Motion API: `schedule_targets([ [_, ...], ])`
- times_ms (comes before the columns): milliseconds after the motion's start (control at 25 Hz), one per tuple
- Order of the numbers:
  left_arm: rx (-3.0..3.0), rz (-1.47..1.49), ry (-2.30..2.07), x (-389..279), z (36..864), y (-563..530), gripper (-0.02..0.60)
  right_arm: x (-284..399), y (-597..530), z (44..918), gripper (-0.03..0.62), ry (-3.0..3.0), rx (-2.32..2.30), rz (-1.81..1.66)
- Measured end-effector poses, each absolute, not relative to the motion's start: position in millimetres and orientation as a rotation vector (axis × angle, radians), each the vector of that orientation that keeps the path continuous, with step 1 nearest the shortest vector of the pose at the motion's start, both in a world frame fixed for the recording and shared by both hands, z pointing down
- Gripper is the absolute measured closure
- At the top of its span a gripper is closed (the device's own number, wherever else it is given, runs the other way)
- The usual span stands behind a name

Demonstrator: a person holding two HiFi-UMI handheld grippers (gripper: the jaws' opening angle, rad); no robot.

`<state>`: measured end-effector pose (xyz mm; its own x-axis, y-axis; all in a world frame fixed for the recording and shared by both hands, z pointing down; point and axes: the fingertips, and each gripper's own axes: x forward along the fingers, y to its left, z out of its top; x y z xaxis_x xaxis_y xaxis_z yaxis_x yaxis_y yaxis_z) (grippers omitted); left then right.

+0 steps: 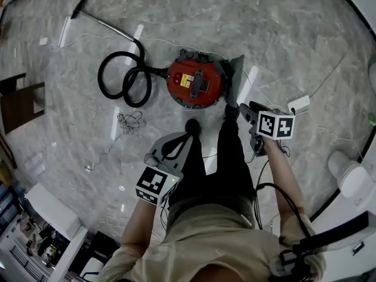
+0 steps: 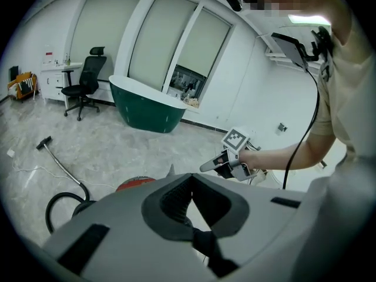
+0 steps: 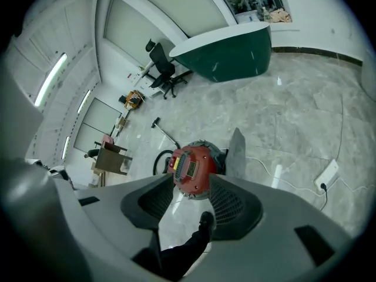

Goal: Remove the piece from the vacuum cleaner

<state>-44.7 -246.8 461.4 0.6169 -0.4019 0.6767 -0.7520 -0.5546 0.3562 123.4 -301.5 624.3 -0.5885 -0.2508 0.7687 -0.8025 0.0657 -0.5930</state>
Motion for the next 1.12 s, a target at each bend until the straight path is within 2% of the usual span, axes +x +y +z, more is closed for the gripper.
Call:
schedule_targets([
  [440, 2.085, 0.695, -0.885, -37, 554, -234, 0.581, 119, -339, 767, 0.35, -1.722, 1.06, 1.506],
  [1120, 2.007, 0.65, -0.84, -23, 622, -219, 0.581, 118, -362, 874, 0.349, -1.616, 1.065, 1.355],
])
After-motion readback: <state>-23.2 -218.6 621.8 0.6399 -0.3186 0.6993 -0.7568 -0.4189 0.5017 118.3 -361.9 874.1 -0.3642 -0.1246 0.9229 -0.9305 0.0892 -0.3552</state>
